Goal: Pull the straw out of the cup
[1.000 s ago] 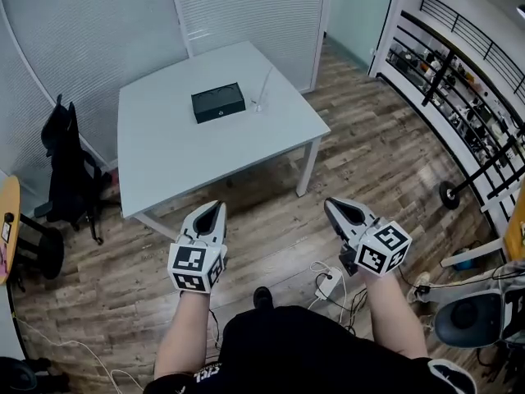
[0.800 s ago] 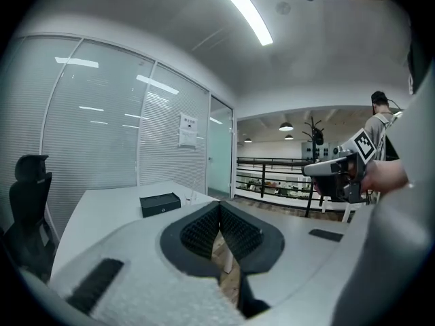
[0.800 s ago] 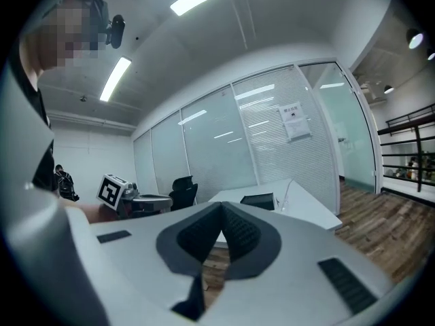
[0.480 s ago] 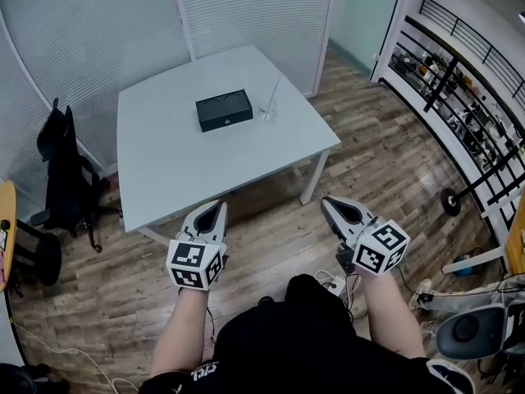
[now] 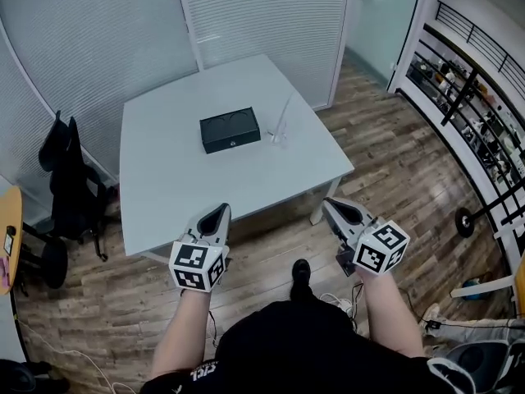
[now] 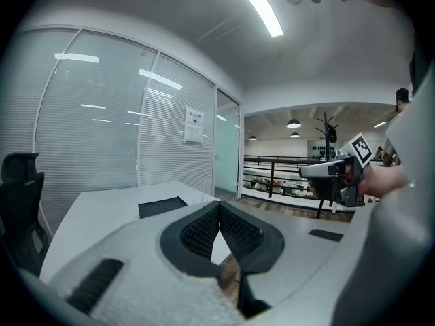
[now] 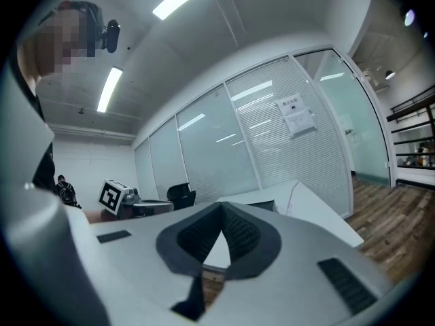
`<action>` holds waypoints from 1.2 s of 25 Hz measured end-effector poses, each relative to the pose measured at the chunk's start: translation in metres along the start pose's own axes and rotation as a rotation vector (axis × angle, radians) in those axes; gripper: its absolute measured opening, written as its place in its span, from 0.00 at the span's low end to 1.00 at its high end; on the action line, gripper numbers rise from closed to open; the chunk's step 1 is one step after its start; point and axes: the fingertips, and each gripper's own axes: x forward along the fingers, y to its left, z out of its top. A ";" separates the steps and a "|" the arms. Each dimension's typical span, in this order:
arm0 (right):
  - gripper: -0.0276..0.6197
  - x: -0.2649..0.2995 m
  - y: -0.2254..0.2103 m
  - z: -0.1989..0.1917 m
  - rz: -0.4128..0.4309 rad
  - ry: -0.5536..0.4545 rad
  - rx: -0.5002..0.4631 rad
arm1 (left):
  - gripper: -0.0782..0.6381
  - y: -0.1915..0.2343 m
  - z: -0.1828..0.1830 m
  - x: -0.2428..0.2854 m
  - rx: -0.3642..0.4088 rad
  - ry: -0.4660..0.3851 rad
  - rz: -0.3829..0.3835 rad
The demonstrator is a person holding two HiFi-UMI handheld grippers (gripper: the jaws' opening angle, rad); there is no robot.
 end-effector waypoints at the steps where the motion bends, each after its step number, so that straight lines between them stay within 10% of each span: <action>1: 0.05 0.009 -0.013 0.004 0.007 0.002 0.003 | 0.12 0.003 0.004 0.015 0.000 0.003 0.002; 16: 0.05 0.111 -0.179 0.034 0.106 0.103 0.056 | 0.12 0.038 0.037 0.187 -0.042 0.041 0.086; 30: 0.05 0.196 -0.191 0.019 0.119 0.191 0.082 | 0.12 0.103 0.021 0.226 -0.108 0.067 0.080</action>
